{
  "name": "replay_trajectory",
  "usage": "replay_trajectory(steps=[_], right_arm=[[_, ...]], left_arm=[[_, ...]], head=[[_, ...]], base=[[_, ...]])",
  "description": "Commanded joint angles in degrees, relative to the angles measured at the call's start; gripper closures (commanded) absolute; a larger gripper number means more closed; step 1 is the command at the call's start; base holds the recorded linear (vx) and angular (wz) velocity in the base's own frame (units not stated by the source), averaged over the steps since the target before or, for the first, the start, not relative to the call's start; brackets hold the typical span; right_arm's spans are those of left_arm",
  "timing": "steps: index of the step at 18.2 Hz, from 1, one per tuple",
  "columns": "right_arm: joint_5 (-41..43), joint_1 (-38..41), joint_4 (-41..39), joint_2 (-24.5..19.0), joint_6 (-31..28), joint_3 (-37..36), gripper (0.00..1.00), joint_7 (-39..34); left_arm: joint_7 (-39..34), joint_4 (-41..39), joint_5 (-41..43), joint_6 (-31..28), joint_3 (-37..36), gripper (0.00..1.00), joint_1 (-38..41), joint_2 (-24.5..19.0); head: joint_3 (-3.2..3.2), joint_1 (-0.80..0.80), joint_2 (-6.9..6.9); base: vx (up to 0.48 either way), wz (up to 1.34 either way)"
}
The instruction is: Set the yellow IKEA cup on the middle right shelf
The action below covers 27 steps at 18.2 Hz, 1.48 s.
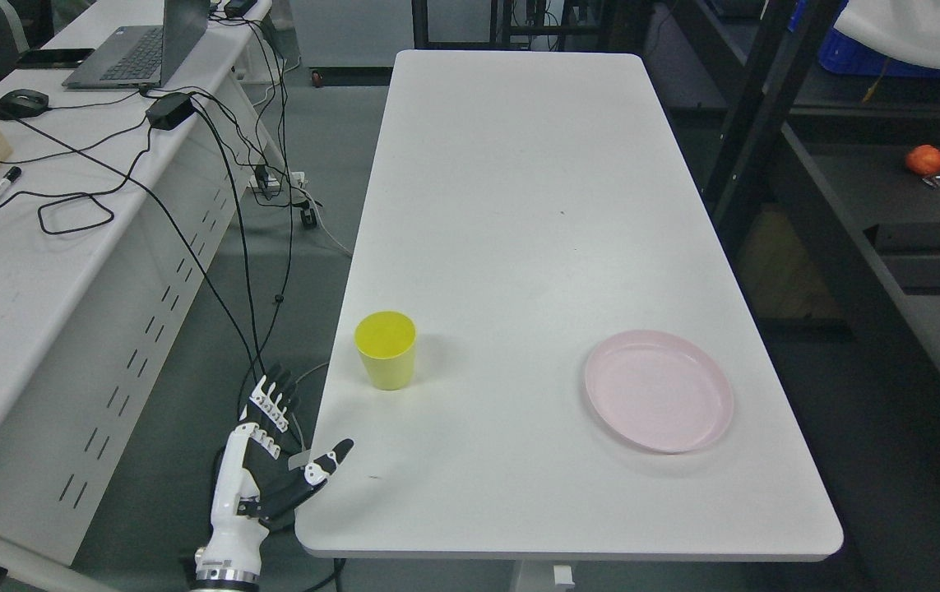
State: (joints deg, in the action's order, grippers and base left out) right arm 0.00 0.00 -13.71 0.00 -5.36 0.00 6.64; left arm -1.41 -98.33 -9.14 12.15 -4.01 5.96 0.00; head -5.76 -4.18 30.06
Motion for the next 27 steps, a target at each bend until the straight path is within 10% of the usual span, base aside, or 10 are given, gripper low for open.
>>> replay_trajectory(steps=[1, 10, 27], right_arm=[[1.41, 0.79, 0.0, 1.0, -0.01, 0.97, 0.01, 0.04], [1.41, 0.79, 0.0, 1.0, -0.01, 0.97, 0.01, 0.04], [1.41, 0.79, 0.0, 1.0, -0.01, 0.97, 0.01, 0.04]], left_arm=[[0.0, 0.07, 0.0, -0.02, -0.13, 0.01, 0.01, -1.05], [0.96, 11.57, -10.01, -0.28, 0.93, 0.01, -8.15, -1.0], [8.09, 28.46, -3.69, -3.17, 0.93, 0.01, -23.63, -1.0]], head=[[0.0, 0.0, 0.0], [0.0, 0.0, 0.0], [0.0, 0.0, 0.0]], base=[[0.0, 0.0], [0.0, 0.0], [0.0, 0.0]])
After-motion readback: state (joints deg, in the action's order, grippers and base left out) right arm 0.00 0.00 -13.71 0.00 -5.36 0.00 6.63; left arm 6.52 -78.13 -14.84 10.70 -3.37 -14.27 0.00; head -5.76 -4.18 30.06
